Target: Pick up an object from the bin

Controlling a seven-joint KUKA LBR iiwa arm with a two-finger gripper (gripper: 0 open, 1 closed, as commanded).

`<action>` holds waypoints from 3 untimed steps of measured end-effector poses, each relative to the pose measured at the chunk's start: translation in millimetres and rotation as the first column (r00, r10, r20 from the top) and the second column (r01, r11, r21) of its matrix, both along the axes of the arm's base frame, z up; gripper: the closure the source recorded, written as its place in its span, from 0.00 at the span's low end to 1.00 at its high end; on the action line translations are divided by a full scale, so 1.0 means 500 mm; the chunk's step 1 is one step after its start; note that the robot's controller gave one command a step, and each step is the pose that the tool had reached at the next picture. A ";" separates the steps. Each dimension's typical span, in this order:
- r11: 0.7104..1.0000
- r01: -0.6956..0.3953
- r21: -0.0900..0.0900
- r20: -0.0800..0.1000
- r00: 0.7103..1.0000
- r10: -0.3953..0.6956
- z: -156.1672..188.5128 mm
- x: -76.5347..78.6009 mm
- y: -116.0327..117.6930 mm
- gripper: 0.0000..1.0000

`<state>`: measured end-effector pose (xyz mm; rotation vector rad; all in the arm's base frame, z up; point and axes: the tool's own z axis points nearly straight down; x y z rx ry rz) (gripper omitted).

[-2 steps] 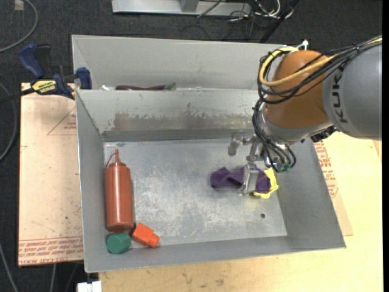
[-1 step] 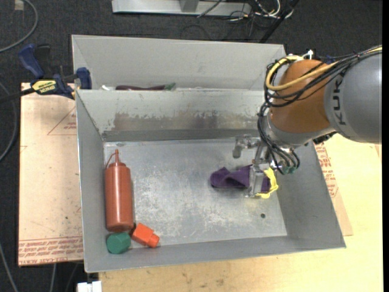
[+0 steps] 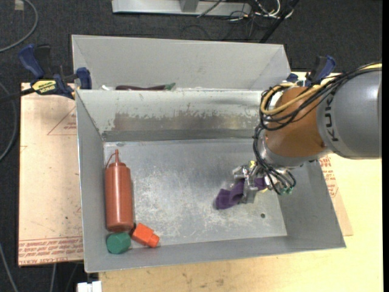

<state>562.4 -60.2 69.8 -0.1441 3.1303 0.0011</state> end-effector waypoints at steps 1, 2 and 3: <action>1.000 0.000 0.000 0.000 1.000 0.000 0.000 0.000 0.000 1.00; 1.000 0.016 0.001 0.003 1.000 -0.016 0.221 0.009 0.000 1.00; 1.000 0.016 0.001 0.003 1.000 -0.016 0.221 0.009 0.000 1.00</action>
Offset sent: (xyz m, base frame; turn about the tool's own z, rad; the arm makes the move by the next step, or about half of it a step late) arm 0.0036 -0.0009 0.1103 0.0173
